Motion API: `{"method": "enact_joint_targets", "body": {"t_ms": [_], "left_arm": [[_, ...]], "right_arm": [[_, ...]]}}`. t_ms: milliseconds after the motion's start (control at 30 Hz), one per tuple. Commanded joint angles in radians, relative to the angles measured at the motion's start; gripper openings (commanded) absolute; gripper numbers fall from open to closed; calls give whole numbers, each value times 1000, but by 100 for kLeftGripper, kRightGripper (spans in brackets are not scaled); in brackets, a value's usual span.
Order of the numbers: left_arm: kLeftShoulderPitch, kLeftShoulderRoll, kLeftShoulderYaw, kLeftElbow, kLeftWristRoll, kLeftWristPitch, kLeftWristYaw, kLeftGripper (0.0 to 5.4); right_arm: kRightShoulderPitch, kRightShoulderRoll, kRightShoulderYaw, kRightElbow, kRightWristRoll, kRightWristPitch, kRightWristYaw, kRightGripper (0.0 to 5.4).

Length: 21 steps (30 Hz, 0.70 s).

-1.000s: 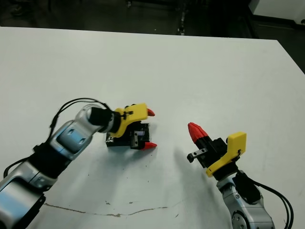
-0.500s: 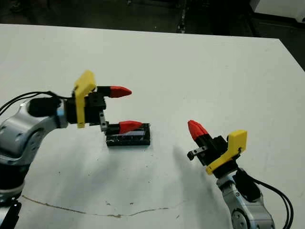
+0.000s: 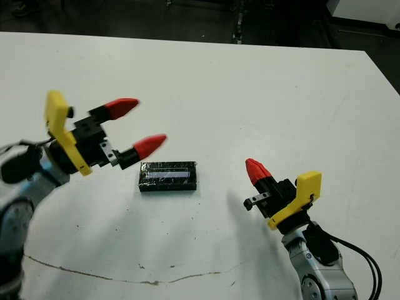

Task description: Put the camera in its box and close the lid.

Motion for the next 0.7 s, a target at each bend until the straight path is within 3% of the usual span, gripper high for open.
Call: {"method": "enact_joint_targets", "body": {"t_ms": [33, 267, 400, 700], "left_arm": [[111, -63, 17, 48, 44, -151, 55, 439], [238, -142, 38, 179, 134, -490, 114, 333], [256, -160, 31, 235, 191, -609, 161, 276], [257, -170, -10, 283, 276, -642, 266, 139]], "right_arm": [[0, 13, -9, 8, -14, -23, -24, 0], [-18, 59, -18, 41, -40, -97, -60, 0], [-21, 87, -13, 59, -66, -136, -84, 0], [-14, 134, -1, 80, -137, -191, -146, 0]]}}
